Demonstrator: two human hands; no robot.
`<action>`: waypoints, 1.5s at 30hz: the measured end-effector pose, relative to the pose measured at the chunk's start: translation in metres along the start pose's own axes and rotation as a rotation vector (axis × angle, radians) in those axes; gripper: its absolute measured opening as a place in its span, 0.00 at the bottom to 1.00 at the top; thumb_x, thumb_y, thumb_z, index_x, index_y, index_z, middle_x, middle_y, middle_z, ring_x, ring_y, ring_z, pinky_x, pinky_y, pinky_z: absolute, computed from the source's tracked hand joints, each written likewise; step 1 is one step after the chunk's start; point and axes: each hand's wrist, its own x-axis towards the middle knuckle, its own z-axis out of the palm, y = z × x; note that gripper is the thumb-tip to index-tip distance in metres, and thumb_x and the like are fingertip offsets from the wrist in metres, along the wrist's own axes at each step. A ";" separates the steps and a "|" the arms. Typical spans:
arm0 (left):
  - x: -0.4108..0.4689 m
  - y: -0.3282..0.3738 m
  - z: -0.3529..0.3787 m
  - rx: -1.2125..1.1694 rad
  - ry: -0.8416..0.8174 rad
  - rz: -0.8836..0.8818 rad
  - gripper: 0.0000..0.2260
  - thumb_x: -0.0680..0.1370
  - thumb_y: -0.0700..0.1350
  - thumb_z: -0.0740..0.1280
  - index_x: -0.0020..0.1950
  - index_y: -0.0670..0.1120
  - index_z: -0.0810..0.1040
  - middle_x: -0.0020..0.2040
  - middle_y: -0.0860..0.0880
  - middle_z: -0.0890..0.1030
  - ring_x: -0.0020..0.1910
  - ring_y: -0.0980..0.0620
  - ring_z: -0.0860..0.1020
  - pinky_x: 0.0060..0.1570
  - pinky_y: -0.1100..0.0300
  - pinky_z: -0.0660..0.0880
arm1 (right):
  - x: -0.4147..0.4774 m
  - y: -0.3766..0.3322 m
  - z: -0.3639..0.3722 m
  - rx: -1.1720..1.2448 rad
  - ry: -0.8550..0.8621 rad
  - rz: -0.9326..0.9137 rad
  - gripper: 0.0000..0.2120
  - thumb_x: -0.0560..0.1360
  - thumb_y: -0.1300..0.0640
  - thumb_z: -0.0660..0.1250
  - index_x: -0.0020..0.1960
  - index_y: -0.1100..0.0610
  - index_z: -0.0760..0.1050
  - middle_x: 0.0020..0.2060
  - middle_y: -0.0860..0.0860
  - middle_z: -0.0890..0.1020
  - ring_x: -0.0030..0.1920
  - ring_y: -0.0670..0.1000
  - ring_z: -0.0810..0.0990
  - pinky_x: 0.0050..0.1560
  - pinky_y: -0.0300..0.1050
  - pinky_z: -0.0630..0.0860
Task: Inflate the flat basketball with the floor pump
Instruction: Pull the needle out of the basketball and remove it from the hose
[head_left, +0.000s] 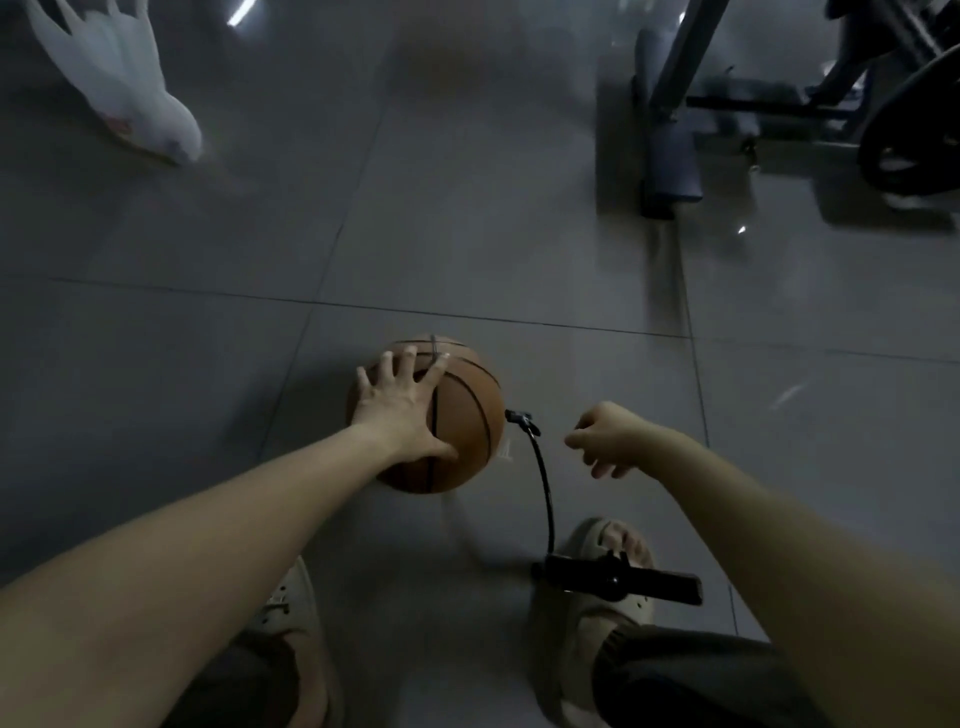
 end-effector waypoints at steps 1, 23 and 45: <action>-0.006 0.001 0.002 0.024 0.025 0.000 0.60 0.62 0.78 0.68 0.82 0.57 0.39 0.82 0.41 0.43 0.80 0.33 0.43 0.75 0.28 0.44 | 0.014 -0.001 0.007 0.003 0.033 -0.001 0.17 0.81 0.53 0.62 0.63 0.64 0.75 0.50 0.59 0.82 0.46 0.57 0.85 0.50 0.54 0.83; -0.023 -0.014 0.052 0.047 0.183 0.182 0.48 0.69 0.79 0.57 0.83 0.57 0.49 0.84 0.44 0.48 0.82 0.41 0.44 0.77 0.35 0.42 | 0.115 -0.070 0.068 0.338 -0.081 -0.274 0.09 0.75 0.62 0.69 0.49 0.68 0.81 0.40 0.65 0.85 0.35 0.58 0.82 0.37 0.50 0.77; -0.009 0.015 0.037 0.046 0.121 0.107 0.39 0.70 0.72 0.63 0.76 0.56 0.59 0.79 0.41 0.58 0.79 0.36 0.53 0.75 0.31 0.46 | 0.123 -0.068 0.057 0.070 -0.162 -0.369 0.05 0.76 0.58 0.68 0.51 0.57 0.79 0.41 0.54 0.83 0.36 0.50 0.81 0.32 0.43 0.77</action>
